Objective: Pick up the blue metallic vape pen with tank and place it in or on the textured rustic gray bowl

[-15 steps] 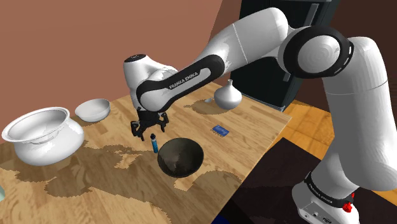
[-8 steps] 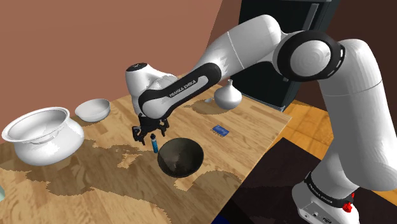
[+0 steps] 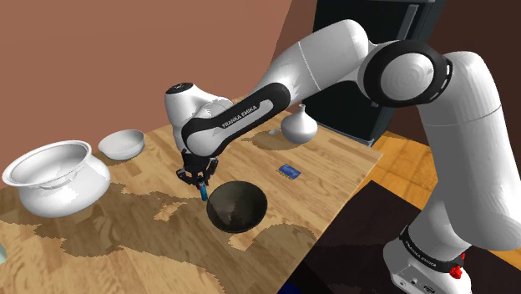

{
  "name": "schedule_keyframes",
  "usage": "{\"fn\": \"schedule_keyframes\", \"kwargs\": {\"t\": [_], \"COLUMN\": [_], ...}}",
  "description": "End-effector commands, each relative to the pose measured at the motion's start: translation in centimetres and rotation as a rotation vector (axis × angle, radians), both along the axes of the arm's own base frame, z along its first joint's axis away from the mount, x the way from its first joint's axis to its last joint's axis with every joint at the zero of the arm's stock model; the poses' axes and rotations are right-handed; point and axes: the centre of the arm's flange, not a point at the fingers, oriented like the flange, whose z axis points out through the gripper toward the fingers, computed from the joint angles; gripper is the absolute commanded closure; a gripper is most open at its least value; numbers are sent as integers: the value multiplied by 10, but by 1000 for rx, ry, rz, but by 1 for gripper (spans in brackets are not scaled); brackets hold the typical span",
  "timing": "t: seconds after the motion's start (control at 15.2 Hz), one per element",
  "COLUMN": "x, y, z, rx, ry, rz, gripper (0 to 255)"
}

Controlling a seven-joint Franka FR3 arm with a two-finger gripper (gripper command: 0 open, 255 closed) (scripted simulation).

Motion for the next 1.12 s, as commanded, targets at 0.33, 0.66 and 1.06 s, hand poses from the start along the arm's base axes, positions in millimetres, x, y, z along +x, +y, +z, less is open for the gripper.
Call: {"fn": "schedule_keyframes", "kwargs": {"t": [0.33,0.66,1.06], "x": [0,0,0], "y": [0,0,0], "z": [0,21,53], "rx": [0,0,0], "ry": [0,0,0], "rz": [0,0,0], "gripper": [255,255,255]}}
